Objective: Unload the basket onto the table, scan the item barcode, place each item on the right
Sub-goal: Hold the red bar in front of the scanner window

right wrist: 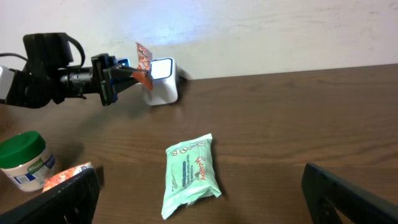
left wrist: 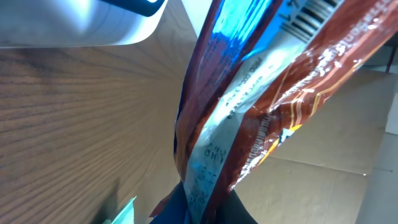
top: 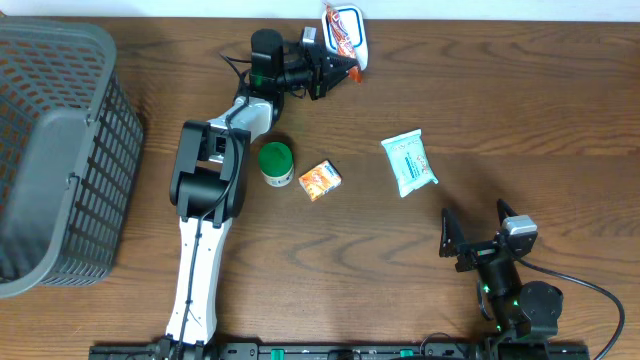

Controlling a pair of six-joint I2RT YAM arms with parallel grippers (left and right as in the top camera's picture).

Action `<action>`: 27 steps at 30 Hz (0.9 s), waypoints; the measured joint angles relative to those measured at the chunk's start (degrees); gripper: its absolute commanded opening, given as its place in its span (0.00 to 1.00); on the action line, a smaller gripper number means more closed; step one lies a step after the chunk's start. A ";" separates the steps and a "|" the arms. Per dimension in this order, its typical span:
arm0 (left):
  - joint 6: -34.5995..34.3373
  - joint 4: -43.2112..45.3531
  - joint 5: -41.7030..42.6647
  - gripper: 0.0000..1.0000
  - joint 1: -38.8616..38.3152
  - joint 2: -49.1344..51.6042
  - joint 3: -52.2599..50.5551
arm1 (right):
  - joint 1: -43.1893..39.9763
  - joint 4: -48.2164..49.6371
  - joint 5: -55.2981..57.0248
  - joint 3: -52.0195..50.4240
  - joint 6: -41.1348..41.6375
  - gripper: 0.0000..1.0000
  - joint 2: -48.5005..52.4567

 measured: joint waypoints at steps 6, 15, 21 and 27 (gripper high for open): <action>-0.26 0.24 -0.24 0.08 -0.74 2.75 0.02 | 0.00 -0.02 -0.02 0.00 0.00 0.99 0.00; -0.63 6.47 -0.28 0.08 -1.11 4.72 0.02 | 0.00 -0.02 -0.02 -0.02 0.00 0.99 -0.02; -0.22 8.13 -0.50 0.07 -1.11 4.72 0.02 | 0.00 0.00 -0.04 -0.02 0.00 0.99 -0.02; 0.26 9.20 -1.14 0.07 -1.11 4.72 0.02 | 0.00 0.00 -0.04 -0.02 0.00 0.99 -0.02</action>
